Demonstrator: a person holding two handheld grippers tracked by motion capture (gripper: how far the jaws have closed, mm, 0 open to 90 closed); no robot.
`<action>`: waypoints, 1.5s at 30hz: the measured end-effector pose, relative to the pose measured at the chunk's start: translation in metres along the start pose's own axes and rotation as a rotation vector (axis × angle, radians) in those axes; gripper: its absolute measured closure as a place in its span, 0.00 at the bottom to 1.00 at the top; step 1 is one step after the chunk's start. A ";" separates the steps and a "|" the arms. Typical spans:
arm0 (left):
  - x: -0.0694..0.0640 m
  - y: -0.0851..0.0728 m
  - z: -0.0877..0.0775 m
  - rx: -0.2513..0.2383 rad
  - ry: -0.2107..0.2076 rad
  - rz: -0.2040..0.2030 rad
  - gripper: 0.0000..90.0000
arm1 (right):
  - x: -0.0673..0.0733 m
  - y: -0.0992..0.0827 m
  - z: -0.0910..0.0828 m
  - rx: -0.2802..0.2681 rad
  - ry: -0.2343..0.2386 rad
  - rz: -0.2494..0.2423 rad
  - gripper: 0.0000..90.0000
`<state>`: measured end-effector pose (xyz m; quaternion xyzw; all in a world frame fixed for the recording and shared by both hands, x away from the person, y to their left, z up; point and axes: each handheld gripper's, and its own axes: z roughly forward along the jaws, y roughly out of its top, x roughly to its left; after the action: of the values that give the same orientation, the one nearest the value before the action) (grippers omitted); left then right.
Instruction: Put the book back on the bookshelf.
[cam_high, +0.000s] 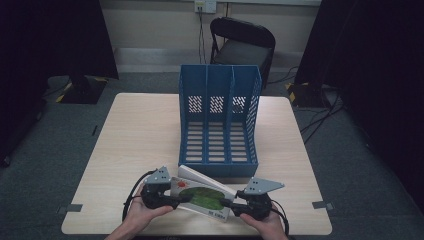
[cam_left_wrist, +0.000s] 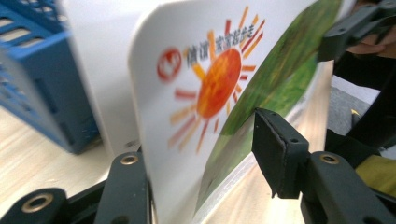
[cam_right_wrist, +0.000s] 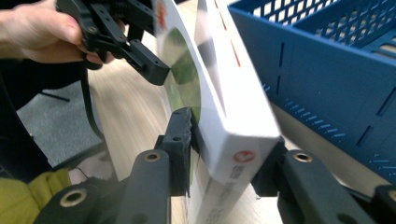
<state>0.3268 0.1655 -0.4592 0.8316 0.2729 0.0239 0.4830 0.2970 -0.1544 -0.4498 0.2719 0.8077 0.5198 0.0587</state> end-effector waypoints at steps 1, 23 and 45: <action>0.001 0.000 -0.001 -0.004 0.000 -0.004 0.57 | 0.000 0.000 -0.001 -0.001 0.002 0.000 0.74; 0.023 -0.003 0.001 -0.006 0.053 -0.075 0.31 | 0.013 -0.007 0.014 0.039 0.022 0.002 0.80; 0.017 -0.001 0.010 0.000 0.053 -0.023 0.33 | 0.021 -0.010 0.050 0.057 -0.029 0.006 0.78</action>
<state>0.3435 0.1663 -0.4691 0.8276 0.2952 0.0402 0.4758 0.2945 -0.1070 -0.4773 0.2834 0.8204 0.4928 0.0612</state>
